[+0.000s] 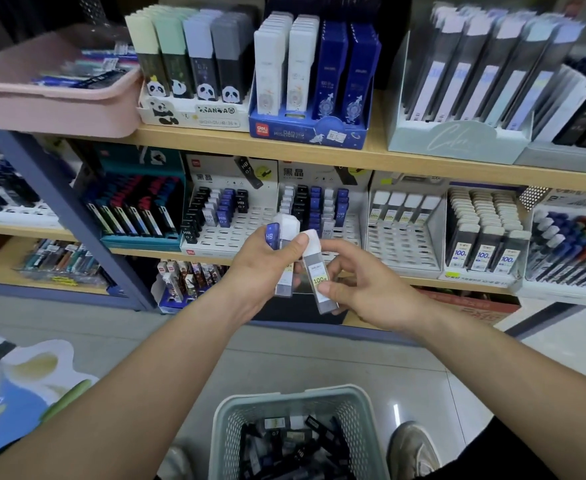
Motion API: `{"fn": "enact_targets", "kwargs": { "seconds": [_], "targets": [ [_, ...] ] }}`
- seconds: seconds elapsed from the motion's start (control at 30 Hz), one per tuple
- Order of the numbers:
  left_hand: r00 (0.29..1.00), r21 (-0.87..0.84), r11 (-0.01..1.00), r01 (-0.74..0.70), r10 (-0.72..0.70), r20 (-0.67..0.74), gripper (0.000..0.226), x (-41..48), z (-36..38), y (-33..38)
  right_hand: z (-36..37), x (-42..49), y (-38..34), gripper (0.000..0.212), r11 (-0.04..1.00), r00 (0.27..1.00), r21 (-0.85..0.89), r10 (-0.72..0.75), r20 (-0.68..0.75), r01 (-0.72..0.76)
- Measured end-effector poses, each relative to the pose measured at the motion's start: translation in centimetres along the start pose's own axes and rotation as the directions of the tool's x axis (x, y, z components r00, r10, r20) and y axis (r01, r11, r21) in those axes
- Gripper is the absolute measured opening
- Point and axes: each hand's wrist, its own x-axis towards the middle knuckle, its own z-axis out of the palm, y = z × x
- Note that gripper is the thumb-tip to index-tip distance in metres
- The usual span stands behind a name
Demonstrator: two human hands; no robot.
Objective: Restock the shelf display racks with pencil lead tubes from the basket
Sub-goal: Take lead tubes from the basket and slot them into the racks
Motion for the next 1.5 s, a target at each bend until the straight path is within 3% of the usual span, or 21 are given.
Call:
{"fn": "enact_targets", "kwargs": {
  "seconds": [0.1, 0.2, 0.27, 0.5, 0.63, 0.7, 0.8, 1.07, 1.5],
  "targets": [
    [1.0, 0.047, 0.999, 0.019, -0.02, 0.007, 0.02, 0.3, -0.2, -0.3, -1.2, 0.1, 0.0, 0.045, 0.999, 1.0, 0.026, 0.022, -0.013, -0.022],
    [0.998, 0.082, 0.995, 0.048, -0.051, 0.032, 0.006, 0.5, 0.2, -0.7, -3.6, 0.4, 0.4, 0.072, 0.999, 0.998, 0.032, 0.019, -0.064, -0.016],
    [0.996, 0.088, 0.994, 0.067, -0.072, 0.056, 0.008, 0.6, 0.6, -1.0, -5.3, 1.0, 0.9, 0.075, 1.0, 0.994, -0.01, 0.026, -0.105, -0.027],
    [0.992, 0.133, 0.986, 0.097, -0.105, 0.062, 0.015, 1.4, 1.9, -1.7, -11.6, 3.8, 3.8, 0.029, 0.996, 0.872, -0.08, -0.007, -0.49, -0.036],
    [0.991, 0.163, 0.98, 0.111, -0.12, 0.051, 0.018, 1.8, 2.3, -1.9, -14.1, 6.6, 5.8, 0.023, 0.966, 0.774, -0.251, -0.118, -0.621, -0.054],
    [0.991, 0.175, 0.978, 0.109, -0.12, 0.051, 0.017, 1.9, 2.4, -1.9, -14.4, 7.9, 6.1, 0.006, 0.937, 0.755, -0.344, -0.184, -0.629, -0.058],
    [0.991, 0.179, 0.979, 0.096, -0.11, 0.07, 0.013, 1.9, 2.5, -1.9, -14.7, 9.6, 6.7, 0.016, 0.891, 0.768, -0.447, -0.228, -0.599, -0.084],
    [0.992, 0.182, 0.98, 0.078, -0.094, 0.082, 0.012, 1.5, 2.4, -1.6, -14.5, 10.9, 8.2, 0.008, 0.842, 0.817, -0.535, -0.258, -0.515, -0.071],
    [0.994, 0.195, 0.978, 0.067, -0.082, 0.07, 0.013, 0.8, 2.2, -1.4, -14.5, 10.8, 7.4, 0.024, 0.696, 0.784, -0.718, -0.448, -0.43, 0.004]
  ]
}}
